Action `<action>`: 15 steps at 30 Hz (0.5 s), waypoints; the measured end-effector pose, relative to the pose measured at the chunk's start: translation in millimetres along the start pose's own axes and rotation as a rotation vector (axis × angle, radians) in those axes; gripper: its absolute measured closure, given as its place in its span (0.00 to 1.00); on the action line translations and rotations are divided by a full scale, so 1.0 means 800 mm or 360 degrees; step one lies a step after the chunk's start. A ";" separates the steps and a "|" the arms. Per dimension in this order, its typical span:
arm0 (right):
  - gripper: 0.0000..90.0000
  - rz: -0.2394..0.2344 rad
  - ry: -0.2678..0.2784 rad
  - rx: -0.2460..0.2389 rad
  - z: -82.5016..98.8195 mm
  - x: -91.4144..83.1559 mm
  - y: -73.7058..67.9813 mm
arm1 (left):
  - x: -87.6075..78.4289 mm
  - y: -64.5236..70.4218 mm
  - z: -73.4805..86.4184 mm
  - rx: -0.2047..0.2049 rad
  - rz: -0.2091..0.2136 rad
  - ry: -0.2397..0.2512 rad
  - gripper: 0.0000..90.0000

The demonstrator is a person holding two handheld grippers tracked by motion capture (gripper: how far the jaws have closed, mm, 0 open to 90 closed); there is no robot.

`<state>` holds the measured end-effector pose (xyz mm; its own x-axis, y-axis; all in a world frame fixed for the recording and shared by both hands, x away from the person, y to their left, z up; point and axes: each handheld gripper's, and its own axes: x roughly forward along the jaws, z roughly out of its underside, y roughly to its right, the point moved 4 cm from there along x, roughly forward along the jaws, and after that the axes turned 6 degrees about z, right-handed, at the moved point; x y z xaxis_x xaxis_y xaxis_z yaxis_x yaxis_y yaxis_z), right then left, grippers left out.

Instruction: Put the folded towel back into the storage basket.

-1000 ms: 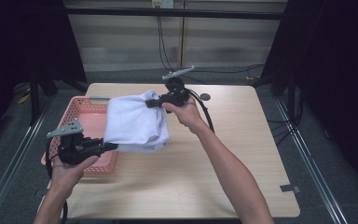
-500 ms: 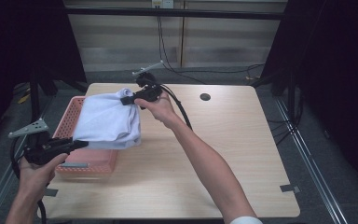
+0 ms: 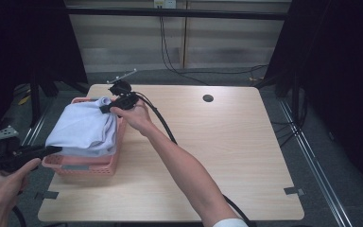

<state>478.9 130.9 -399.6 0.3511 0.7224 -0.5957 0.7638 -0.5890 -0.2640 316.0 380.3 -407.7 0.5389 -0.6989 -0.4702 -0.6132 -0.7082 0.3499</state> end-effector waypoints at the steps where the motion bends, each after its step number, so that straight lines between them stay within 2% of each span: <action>1: 0.78 0.0004 0.0001 0.0002 0.000 0.004 -0.002 | -0.001 -0.003 0.002 -0.0006 -0.0004 0.0000 0.83; 6: 0.78 0.0032 -0.0006 0.0021 0.005 0.022 -0.005 | 0.001 -0.018 0.011 -0.0052 -0.0069 -0.0042 0.83; 15: 0.78 0.0075 -0.0028 0.0068 0.028 0.053 0.005 | 0.022 -0.030 0.032 -0.0097 -0.0136 -0.0156 0.82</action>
<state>485.0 150.9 -442.7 0.3764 0.6872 -0.6213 0.7228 -0.6374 -0.2671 325.5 387.4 -445.1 0.5267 -0.6250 -0.5761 -0.5300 -0.7714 0.3523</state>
